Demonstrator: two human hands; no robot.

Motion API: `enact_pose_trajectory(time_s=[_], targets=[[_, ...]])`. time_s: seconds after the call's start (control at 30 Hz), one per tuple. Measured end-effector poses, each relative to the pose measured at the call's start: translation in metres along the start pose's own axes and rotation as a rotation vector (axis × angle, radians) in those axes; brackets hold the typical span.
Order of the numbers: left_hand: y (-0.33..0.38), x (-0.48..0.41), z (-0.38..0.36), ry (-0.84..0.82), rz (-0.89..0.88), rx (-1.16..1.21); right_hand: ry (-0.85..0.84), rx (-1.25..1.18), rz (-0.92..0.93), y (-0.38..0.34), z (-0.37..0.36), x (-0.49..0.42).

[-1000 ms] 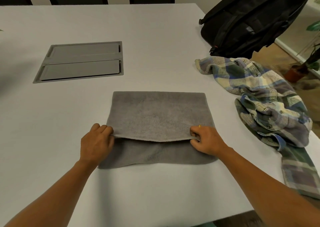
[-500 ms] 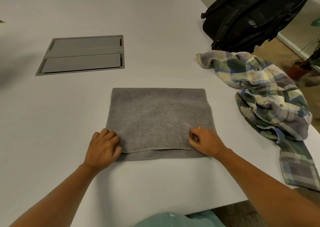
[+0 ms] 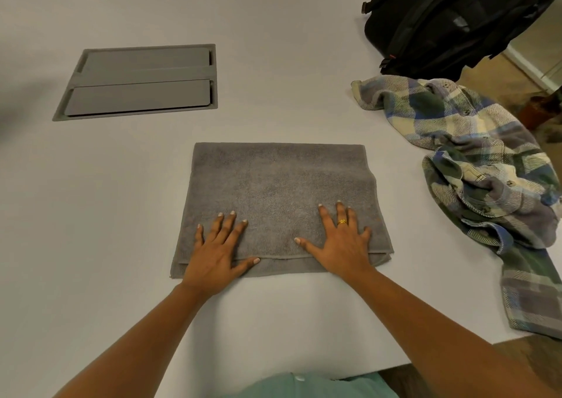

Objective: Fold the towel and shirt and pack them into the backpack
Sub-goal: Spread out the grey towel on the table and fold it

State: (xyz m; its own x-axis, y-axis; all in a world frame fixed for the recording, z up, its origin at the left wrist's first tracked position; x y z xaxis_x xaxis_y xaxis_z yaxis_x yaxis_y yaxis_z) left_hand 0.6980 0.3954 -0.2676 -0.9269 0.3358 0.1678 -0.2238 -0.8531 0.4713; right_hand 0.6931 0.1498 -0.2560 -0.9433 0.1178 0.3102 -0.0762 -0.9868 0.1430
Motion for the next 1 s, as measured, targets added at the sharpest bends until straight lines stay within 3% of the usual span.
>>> enact_pose_trajectory(time_s=[0.43, 0.57, 0.8, 0.87, 1.0], targets=[[-0.009, -0.072, 0.016, -0.018, 0.118, -0.014, -0.063, -0.062, 0.097, 0.005, 0.028, -0.097], [-0.010, -0.072, 0.018, 0.007, 0.121, 0.024, 0.044, -0.109, 0.090, 0.006, 0.026, -0.097], [-0.023, -0.032, 0.031, 0.259, 0.152, 0.146, 0.498, -0.556, -0.165, 0.047, 0.009, -0.058], [-0.030, -0.023, 0.032, 0.377, 0.160, 0.188, 0.551, -0.581, -0.268, 0.062, 0.006, -0.046], [-0.040, -0.008, 0.040, 0.579, 0.351, 0.422, 0.546, -0.618, -0.399, 0.082, 0.001, -0.034]])
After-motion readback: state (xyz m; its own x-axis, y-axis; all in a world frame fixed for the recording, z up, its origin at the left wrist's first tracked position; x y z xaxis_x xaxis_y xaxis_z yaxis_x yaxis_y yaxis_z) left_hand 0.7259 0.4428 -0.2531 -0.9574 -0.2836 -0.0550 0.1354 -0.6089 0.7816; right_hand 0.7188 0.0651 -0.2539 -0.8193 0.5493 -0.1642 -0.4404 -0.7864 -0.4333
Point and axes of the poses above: each hand's wrist, its own x-axis away from the middle knuckle, its own z-axis out of the back of the hand, y = z × x, the point moved 4 cm from there along -x, towards the middle knuckle, and after that the axes turned 15 degrees about x, right-handed, at the moved point
